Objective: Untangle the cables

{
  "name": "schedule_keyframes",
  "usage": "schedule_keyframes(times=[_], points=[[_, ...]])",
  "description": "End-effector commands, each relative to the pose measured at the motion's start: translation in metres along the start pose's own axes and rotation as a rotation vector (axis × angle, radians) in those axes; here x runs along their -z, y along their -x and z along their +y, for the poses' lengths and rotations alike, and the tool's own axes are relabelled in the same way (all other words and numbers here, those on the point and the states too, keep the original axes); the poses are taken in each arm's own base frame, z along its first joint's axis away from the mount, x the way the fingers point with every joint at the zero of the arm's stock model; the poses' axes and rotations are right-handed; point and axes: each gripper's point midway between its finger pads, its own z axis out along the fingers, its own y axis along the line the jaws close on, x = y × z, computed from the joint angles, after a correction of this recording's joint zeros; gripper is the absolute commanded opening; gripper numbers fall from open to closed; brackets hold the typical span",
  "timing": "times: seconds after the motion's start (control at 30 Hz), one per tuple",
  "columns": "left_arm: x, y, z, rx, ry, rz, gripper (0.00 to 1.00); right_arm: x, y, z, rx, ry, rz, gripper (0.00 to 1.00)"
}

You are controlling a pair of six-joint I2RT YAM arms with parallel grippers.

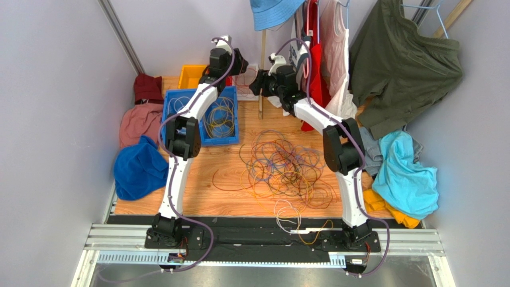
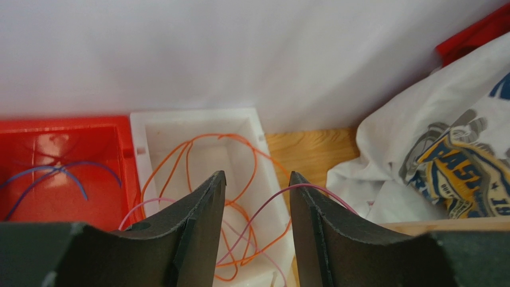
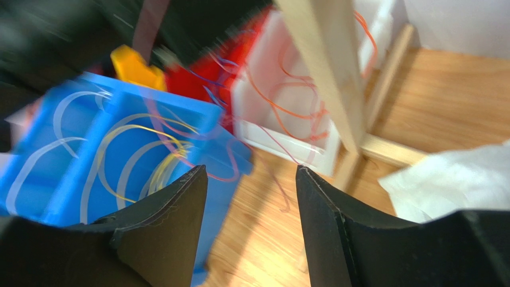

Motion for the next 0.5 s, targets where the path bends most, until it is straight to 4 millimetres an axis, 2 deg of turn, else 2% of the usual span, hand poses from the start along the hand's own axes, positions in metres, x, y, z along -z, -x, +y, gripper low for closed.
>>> schedule_keyframes(times=[0.0, 0.03, 0.07, 0.1, 0.13, 0.2, 0.33, 0.37, 0.4, 0.47], points=[[0.025, 0.050, -0.021, -0.034, -0.025, -0.057, 0.52, 0.017, 0.059, 0.052, -0.012, 0.113, -0.141, 0.60], [0.026, 0.050, -0.021, -0.038, -0.024, -0.055, 0.51, 0.014, 0.055, 0.055, -0.018, 0.125, -0.127, 0.60], [0.028, 0.052, -0.022, -0.041, -0.026, -0.056, 0.51, 0.014, 0.067, 0.064, -0.018, 0.146, -0.143, 0.60], [0.028, 0.049, -0.021, -0.043, -0.023, -0.049, 0.51, 0.012, 0.066, 0.065, -0.017, 0.152, -0.133, 0.60], [0.028, 0.048, -0.021, -0.048, -0.023, -0.048, 0.51, 0.004, 0.053, 0.062, -0.023, 0.146, -0.098, 0.60], [0.030, 0.048, -0.021, -0.051, -0.024, -0.046, 0.51, 0.000, 0.052, 0.067, -0.022, 0.159, -0.093, 0.60], [0.031, 0.047, -0.023, -0.061, -0.024, -0.043, 0.50, -0.010, 0.038, 0.071, -0.033, 0.179, -0.068, 0.60], [0.031, 0.044, -0.024, -0.061, -0.026, -0.035, 0.50, -0.013, 0.037, 0.074, -0.032, 0.185, -0.065, 0.60], [0.031, 0.044, -0.025, -0.060, -0.028, -0.034, 0.50, -0.014, 0.045, 0.079, -0.025, 0.193, -0.078, 0.59], [0.032, 0.042, -0.029, -0.062, -0.034, -0.028, 0.50, -0.022, 0.035, 0.075, -0.027, 0.178, -0.056, 0.59]])
